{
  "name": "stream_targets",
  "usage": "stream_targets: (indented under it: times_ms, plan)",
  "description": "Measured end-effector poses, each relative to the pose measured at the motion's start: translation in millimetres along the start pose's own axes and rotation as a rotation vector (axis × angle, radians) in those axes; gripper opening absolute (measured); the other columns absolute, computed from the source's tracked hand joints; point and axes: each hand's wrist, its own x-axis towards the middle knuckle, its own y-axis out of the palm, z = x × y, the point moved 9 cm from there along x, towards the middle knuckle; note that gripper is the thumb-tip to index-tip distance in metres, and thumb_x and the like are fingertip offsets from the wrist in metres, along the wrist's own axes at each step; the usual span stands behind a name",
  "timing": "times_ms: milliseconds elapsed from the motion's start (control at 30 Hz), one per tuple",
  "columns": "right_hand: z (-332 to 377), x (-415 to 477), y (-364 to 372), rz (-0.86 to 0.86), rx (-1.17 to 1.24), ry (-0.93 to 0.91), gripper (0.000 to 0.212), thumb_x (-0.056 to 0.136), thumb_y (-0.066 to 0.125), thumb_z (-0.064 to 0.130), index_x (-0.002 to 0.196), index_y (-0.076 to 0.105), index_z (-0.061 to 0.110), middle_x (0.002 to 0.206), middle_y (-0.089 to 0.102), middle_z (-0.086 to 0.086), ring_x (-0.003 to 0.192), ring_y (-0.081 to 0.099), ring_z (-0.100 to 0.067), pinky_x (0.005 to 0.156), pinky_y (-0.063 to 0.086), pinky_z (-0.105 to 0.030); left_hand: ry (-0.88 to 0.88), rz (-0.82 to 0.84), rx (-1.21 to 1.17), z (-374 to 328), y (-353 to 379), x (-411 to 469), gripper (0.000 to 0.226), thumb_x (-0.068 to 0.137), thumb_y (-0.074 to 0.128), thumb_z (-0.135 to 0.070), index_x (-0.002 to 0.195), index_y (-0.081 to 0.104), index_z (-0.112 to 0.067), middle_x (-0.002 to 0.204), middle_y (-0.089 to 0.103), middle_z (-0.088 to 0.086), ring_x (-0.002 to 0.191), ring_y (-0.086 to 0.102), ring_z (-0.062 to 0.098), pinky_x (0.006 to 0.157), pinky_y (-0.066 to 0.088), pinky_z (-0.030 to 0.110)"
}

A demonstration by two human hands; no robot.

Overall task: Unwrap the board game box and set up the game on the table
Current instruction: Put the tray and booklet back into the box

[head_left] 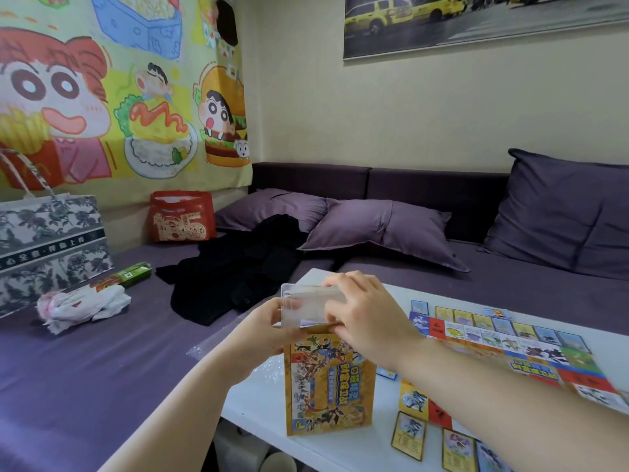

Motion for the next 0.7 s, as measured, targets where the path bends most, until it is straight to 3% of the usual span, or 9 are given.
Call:
stream_targets:
  times_ms: [67,267,400,500,700]
  plan:
    - [-5,-2,2,-0.022,0.061,0.052,0.029,0.061,0.082,0.019,0.076,0.058,0.021,0.109,0.059,-0.003,0.103,0.042,-0.018,0.088,0.035,-0.031,0.016,-0.007,0.003,1,-1,-1,0.036,0.085,0.065,-0.005,0.115,0.051,-0.021,0.109,0.066,0.006,0.094,0.069,0.019,0.09,0.053,0.042]
    - [-15,-3,2,0.043,0.204,0.117,0.067,0.073,0.076,0.02,0.13,0.041,0.021,0.122,0.055,-0.001,0.109,0.046,-0.016,0.095,0.036,-0.028,0.046,-0.057,0.047,0,-3,-1,0.025,0.09,0.06,-0.009,0.111,0.054,-0.021,0.109,0.066,0.003,0.09,0.069,0.017,0.087,0.054,0.04]
    - [-15,-11,7,0.062,0.259,0.173,0.045,0.08,0.07,0.014,0.123,0.06,0.017,0.116,0.062,0.002,0.112,0.051,-0.019,0.101,0.039,-0.034,0.049,-0.067,0.011,0,-2,-1,0.032,0.089,0.061,-0.009,0.116,0.052,-0.023,0.108,0.067,0.0,0.089,0.07,0.014,0.085,0.055,0.038]
    - [-5,-23,23,0.118,0.247,0.155,0.038,0.08,0.07,0.015,0.117,0.065,0.019,0.107,0.064,0.006,0.104,0.054,-0.02,0.09,0.047,-0.041,0.038,-0.079,-0.02,1,-2,-3,0.039,0.088,0.062,-0.006,0.118,0.048,-0.027,0.108,0.066,0.001,0.089,0.07,0.015,0.085,0.055,0.041]
    - [-7,-22,24,0.121,0.289,0.206,0.037,0.088,0.06,0.009,0.125,0.061,0.018,0.104,0.058,0.0,0.1,0.052,-0.02,0.083,0.047,-0.031,0.048,-0.097,-0.003,3,-4,-2,0.044,0.088,0.062,-0.008,0.122,0.045,-0.029,0.109,0.065,0.0,0.089,0.069,0.014,0.084,0.056,0.04]
